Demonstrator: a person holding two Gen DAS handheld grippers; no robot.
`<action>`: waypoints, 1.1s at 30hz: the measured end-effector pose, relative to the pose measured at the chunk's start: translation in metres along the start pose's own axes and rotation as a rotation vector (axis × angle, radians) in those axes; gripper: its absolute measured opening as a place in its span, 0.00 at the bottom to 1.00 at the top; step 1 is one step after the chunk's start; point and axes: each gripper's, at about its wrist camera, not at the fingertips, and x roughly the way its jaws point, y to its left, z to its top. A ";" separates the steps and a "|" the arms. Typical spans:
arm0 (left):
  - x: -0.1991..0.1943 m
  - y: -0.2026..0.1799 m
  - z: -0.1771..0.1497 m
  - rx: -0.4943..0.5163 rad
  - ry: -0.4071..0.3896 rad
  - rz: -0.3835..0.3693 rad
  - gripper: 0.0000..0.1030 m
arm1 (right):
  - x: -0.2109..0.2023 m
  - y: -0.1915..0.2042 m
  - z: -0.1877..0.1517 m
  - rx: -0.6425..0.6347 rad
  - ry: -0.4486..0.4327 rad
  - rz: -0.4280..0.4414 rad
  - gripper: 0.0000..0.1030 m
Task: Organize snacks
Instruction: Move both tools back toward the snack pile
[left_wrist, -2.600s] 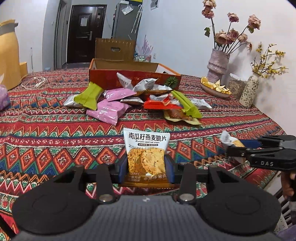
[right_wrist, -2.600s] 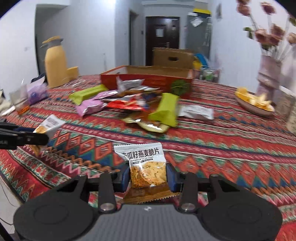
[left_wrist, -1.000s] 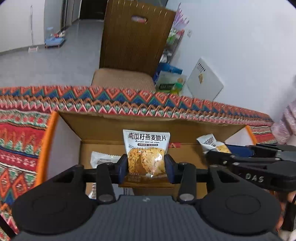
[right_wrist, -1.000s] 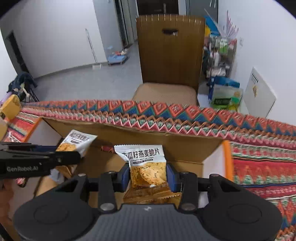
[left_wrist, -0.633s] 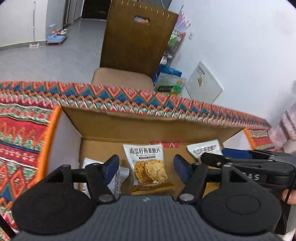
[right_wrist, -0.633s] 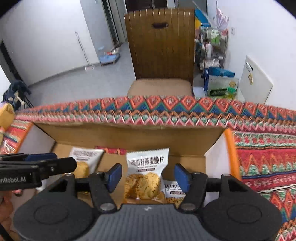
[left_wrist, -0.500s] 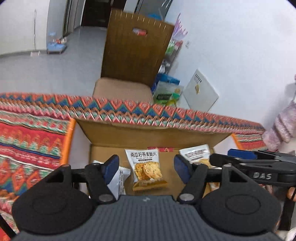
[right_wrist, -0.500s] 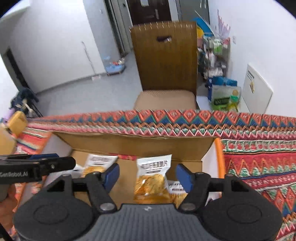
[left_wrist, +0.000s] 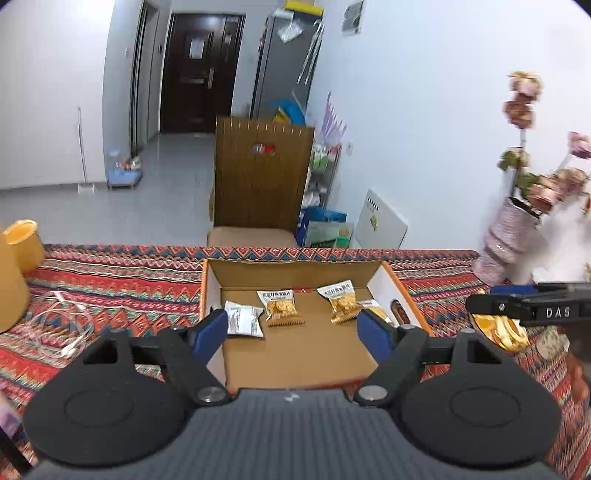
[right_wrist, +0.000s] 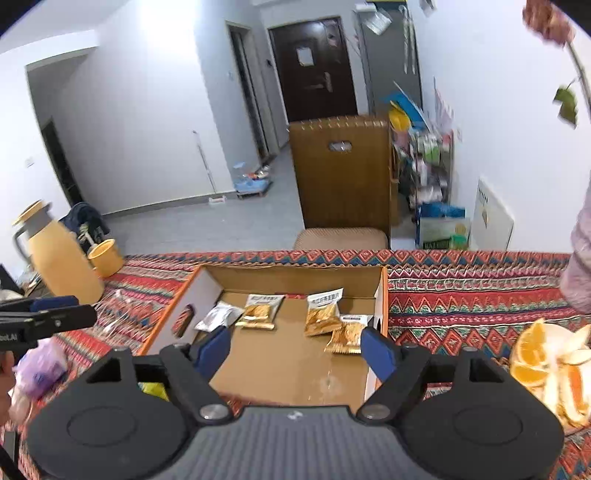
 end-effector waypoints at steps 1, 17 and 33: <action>-0.016 -0.004 -0.009 0.001 -0.015 -0.006 0.77 | -0.013 0.004 -0.007 -0.010 -0.008 0.007 0.75; -0.150 -0.015 -0.172 0.021 -0.176 -0.047 0.86 | -0.140 0.022 -0.160 -0.038 -0.220 0.047 0.86; -0.200 -0.028 -0.304 0.018 -0.180 -0.007 0.93 | -0.202 0.062 -0.319 -0.108 -0.355 0.010 1.00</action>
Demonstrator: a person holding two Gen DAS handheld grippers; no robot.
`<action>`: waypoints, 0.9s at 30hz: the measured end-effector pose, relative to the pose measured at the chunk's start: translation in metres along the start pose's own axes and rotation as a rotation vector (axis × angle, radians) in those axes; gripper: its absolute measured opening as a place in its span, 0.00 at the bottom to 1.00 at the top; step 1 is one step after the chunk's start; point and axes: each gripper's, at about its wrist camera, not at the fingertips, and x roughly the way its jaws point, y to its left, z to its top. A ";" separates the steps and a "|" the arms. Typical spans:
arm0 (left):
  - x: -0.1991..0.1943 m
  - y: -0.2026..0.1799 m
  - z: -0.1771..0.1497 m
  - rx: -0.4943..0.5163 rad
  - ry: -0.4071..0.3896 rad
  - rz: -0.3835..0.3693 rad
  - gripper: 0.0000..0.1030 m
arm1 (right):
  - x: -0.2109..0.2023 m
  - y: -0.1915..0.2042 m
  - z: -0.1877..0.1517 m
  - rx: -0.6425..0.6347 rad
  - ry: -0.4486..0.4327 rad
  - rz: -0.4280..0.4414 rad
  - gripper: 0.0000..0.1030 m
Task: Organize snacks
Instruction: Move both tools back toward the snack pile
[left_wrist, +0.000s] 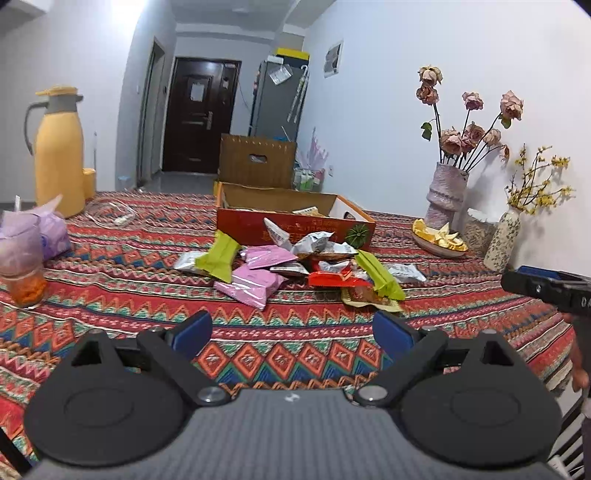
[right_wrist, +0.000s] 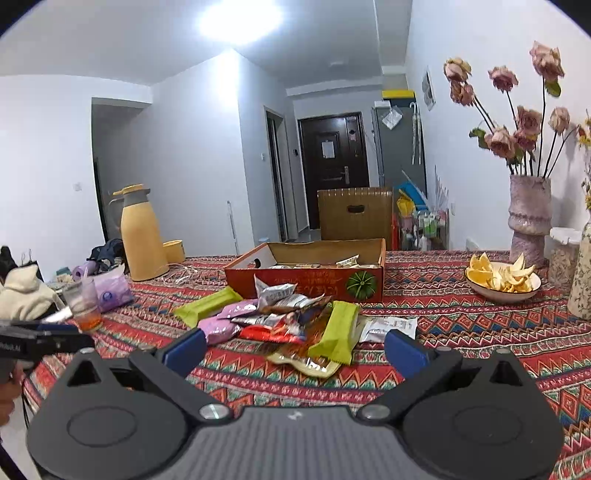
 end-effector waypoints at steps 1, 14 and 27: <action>-0.003 -0.002 -0.002 0.010 -0.004 0.014 0.93 | -0.003 0.004 -0.006 -0.016 -0.017 -0.009 1.00; 0.002 -0.001 -0.037 0.003 0.062 0.148 0.93 | -0.016 0.024 -0.065 -0.101 0.045 -0.076 1.00; 0.067 0.002 -0.021 0.004 0.139 0.125 0.93 | 0.043 -0.011 -0.062 -0.026 0.136 -0.132 1.00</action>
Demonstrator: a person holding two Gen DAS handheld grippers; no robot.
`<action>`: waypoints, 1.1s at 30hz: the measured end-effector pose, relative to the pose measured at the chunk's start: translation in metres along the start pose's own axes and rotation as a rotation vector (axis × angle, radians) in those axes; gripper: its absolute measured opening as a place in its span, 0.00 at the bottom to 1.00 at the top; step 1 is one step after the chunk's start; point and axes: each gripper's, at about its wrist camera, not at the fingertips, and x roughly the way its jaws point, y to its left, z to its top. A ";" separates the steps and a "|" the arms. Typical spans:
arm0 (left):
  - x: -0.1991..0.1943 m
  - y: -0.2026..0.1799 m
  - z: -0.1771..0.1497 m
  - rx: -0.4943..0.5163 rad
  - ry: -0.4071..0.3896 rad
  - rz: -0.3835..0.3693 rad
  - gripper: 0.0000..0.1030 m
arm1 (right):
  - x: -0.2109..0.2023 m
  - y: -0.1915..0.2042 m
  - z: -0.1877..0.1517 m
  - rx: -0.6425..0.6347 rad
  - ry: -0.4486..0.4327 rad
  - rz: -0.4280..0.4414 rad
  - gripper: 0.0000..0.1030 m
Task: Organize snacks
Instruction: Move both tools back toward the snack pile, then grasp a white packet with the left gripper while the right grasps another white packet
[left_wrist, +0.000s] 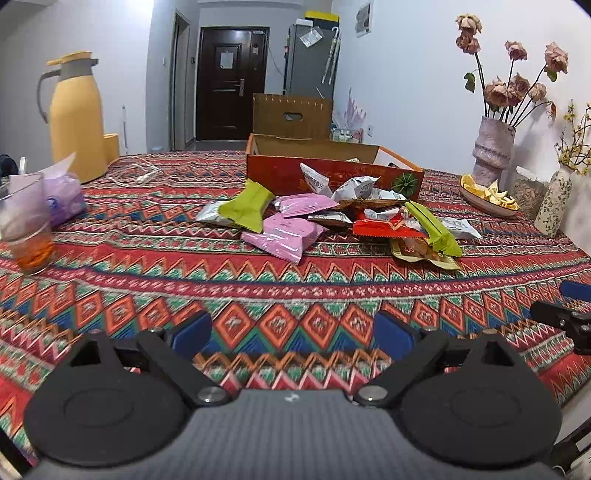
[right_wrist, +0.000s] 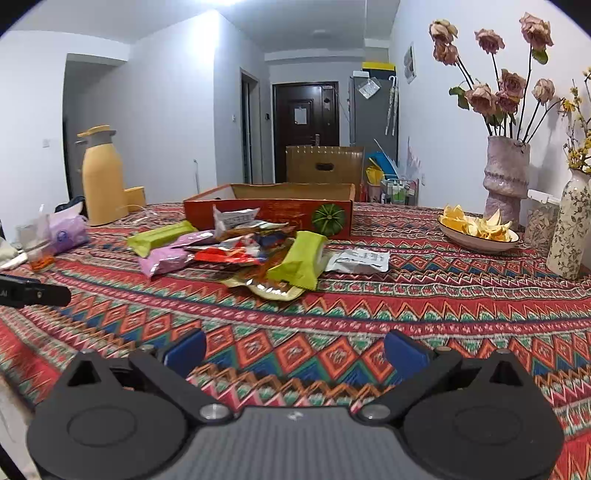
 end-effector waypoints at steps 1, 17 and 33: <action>0.006 -0.001 0.004 0.002 0.004 -0.001 0.93 | 0.006 -0.002 0.003 0.003 0.003 -0.003 1.00; 0.131 -0.011 0.127 0.051 -0.062 -0.005 0.61 | 0.141 -0.066 0.084 0.022 0.125 -0.043 0.86; 0.275 -0.016 0.162 -0.002 0.182 -0.160 0.35 | 0.227 -0.080 0.086 0.083 0.199 -0.080 0.57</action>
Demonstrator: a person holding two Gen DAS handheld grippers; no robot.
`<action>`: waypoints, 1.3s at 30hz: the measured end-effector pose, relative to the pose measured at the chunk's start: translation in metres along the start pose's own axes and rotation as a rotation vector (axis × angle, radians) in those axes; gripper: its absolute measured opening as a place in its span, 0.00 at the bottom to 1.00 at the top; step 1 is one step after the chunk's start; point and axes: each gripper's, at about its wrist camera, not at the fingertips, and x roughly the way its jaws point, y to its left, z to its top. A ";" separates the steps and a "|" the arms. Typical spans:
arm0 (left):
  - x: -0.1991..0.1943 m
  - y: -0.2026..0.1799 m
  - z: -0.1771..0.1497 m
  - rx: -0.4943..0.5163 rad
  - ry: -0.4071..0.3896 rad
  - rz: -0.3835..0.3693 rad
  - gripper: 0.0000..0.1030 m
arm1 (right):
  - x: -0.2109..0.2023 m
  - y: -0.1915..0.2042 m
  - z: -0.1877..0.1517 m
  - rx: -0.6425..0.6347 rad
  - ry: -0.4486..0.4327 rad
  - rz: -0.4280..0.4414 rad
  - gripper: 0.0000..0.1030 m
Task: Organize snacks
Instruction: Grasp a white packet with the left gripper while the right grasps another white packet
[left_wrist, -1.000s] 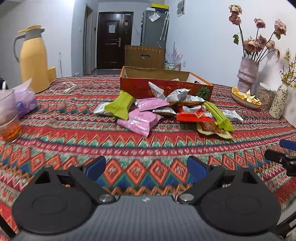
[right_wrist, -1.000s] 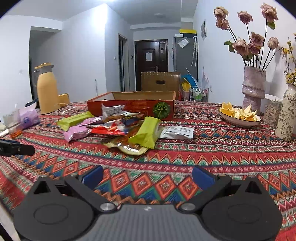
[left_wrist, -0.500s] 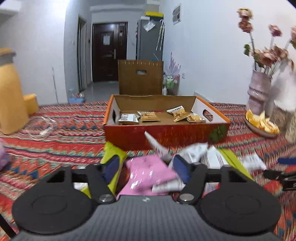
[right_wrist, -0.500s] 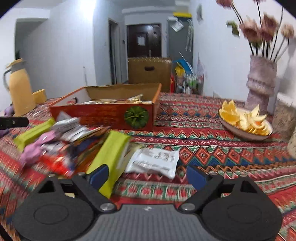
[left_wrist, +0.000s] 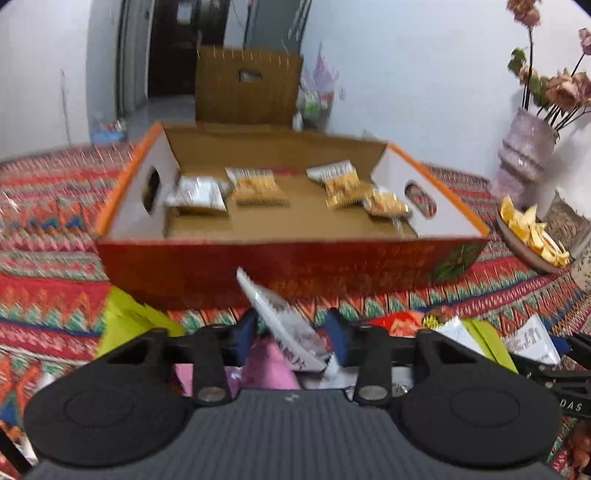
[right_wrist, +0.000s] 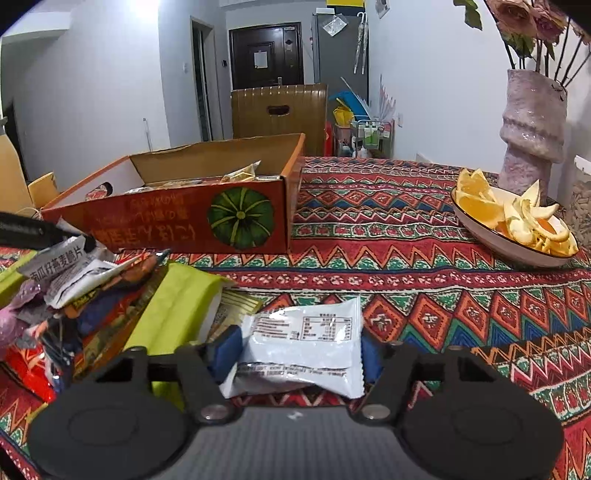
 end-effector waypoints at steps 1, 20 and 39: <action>0.003 0.003 -0.001 -0.021 0.003 -0.015 0.26 | -0.001 -0.001 0.000 0.006 -0.004 -0.002 0.52; -0.211 -0.002 -0.109 -0.150 -0.233 0.022 0.11 | -0.140 0.019 -0.061 0.029 -0.056 0.111 0.35; -0.308 -0.032 -0.204 -0.126 -0.255 0.029 0.11 | -0.238 0.081 -0.122 -0.059 -0.070 0.262 0.35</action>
